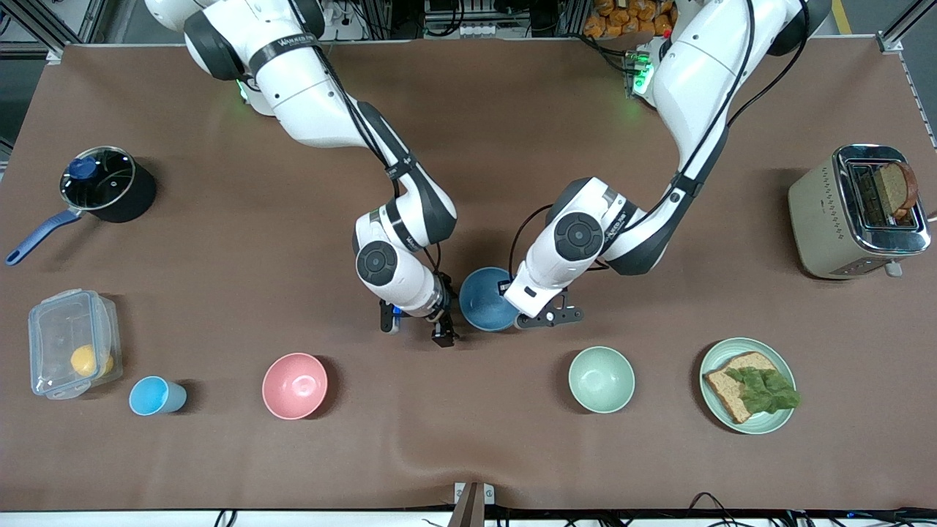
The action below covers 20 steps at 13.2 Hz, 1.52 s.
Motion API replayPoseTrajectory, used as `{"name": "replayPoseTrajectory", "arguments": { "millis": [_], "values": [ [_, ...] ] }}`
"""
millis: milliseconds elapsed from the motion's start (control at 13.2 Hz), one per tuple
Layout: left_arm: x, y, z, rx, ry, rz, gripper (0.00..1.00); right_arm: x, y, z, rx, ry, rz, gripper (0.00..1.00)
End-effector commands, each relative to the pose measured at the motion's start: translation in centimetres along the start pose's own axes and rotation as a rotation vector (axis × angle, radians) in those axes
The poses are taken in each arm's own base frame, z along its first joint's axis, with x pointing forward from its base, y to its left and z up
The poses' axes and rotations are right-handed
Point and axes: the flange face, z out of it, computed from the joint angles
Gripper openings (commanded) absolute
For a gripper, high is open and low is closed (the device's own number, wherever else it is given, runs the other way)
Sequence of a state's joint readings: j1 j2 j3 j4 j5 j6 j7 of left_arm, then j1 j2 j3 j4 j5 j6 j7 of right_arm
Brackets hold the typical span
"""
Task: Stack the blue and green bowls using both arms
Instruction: 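Lower the blue bowl into the green bowl with the left gripper, then open the left gripper and lift away while the right gripper withdraws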
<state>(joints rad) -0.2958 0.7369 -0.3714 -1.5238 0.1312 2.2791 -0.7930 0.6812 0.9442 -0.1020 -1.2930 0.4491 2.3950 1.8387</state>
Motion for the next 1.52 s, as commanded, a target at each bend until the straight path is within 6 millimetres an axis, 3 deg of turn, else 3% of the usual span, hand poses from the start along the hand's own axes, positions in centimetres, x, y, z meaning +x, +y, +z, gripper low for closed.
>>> {"name": "replayPoseTrajectory", "arguments": {
  "millis": [0,682,758,833,1061,1288,1439],
  "values": [
    [0.1,0.3,0.1,0.017,0.031,-0.019,0.00,-0.7,-0.2,0.1,-0.001,-0.015,0.018,1.00],
    [-0.5,0.7,1.1,0.023,0.019,-0.014,0.00,-1.2,0.1,0.0,-0.001,-0.007,-0.001,1.00],
    [-0.4,0.7,1.1,0.023,0.019,-0.015,0.20,-1.3,0.1,-0.1,0.000,-0.008,-0.001,1.00],
    [-0.4,0.7,1.0,0.022,0.020,-0.016,0.29,-1.2,0.1,0.0,-0.001,-0.007,-0.001,1.00],
    [0.5,0.2,0.0,0.012,0.034,-0.030,1.00,-1.3,0.1,-0.1,0.000,-0.009,0.000,1.00],
    [1.3,-0.1,-3.0,0.000,0.072,-0.031,1.00,-1.3,0.1,-0.1,0.002,-0.009,0.000,1.00],
    [2.1,-0.9,-8.1,-0.011,0.125,-0.042,1.00,-1.3,0.0,-0.2,0.002,-0.009,-0.003,1.00]
  ]
}}
